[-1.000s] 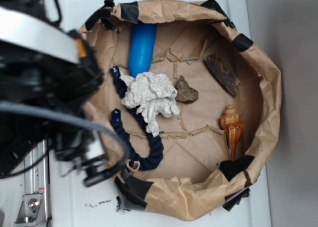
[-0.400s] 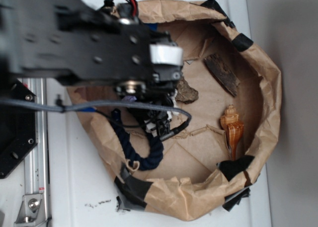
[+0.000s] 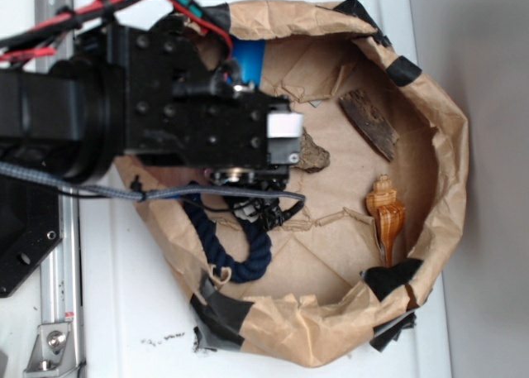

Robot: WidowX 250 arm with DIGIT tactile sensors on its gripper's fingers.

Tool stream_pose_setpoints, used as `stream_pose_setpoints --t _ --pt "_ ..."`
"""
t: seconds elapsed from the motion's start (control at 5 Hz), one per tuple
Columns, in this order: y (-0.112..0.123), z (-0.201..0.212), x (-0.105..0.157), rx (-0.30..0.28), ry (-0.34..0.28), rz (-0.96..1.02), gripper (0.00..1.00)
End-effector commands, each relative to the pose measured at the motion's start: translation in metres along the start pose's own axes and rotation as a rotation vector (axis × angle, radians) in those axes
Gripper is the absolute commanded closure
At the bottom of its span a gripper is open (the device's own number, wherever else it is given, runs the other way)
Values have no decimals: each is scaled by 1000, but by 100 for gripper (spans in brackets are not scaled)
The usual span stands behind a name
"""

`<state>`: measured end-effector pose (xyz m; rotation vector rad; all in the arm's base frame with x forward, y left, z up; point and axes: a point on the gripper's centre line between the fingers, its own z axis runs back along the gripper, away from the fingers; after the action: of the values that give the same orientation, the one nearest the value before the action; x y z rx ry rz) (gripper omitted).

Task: Grab the white paper.

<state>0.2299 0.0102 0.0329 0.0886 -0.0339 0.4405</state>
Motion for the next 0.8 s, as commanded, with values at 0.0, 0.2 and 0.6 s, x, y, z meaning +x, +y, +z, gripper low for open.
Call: stream_pose_setpoints --t 0.0,0.2,0.6 --pt "2 45 9 -58 -65 -127 100" --pt "-1 94 11 -80 -118 -221 100" --pt "-4 150 17 -8 -126 -371 100"
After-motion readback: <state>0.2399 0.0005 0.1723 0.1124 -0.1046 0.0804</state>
